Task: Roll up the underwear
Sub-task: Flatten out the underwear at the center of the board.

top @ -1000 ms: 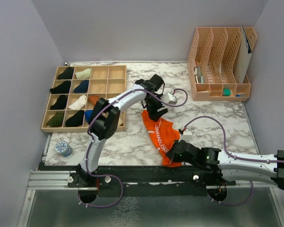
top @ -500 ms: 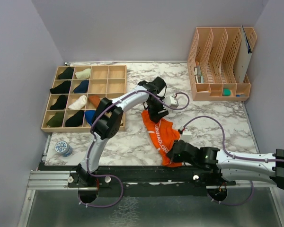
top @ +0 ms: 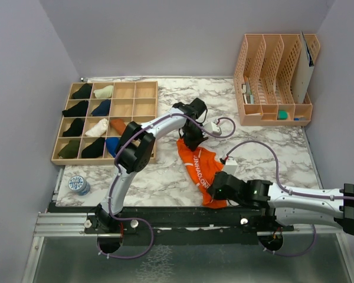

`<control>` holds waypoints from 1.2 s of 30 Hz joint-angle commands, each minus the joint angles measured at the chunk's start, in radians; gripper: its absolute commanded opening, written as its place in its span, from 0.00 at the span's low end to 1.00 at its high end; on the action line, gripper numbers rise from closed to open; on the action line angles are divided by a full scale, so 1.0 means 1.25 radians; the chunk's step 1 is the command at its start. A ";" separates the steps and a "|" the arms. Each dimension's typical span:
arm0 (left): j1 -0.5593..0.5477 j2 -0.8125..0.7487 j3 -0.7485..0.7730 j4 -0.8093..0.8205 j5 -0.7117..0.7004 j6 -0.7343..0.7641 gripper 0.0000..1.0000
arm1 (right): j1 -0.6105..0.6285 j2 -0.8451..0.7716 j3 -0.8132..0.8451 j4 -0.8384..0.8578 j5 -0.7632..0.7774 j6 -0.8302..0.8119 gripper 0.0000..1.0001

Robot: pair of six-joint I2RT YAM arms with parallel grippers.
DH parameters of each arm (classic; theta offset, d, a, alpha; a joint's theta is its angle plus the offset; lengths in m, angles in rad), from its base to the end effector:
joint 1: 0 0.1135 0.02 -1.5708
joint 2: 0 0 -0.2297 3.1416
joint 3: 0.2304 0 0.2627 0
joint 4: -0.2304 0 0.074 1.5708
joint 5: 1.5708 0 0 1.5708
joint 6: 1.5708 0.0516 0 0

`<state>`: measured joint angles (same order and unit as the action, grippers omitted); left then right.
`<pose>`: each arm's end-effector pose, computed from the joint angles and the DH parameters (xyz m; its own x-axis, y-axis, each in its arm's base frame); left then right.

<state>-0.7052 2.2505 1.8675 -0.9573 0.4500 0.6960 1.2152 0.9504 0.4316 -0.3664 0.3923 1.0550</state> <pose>0.3293 -0.3098 0.1349 -0.1462 0.8826 -0.4468 0.9813 0.0722 -0.1785 0.0935 0.1950 0.1315 -0.8131 0.1194 -0.5697 -0.1512 0.9018 0.4048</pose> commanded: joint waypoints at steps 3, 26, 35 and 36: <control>-0.004 -0.108 0.006 0.045 0.005 -0.050 0.00 | -0.004 -0.006 0.071 -0.100 0.062 -0.043 0.01; 0.122 -0.683 -0.335 0.367 0.118 -0.522 0.00 | -0.014 -0.020 0.531 -0.391 -0.078 -0.416 0.00; 0.122 -0.950 -0.460 0.348 0.015 -0.796 0.00 | -0.015 -0.042 0.721 -0.517 -0.109 -0.447 0.00; 0.123 -0.963 -0.483 0.347 0.005 -0.835 0.00 | -0.015 -0.031 0.730 -0.550 -0.064 -0.427 0.00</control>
<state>-0.5499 1.1511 1.3552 -0.5316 0.5201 -0.0917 1.2003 0.9058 1.2812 -0.8791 0.2562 0.5209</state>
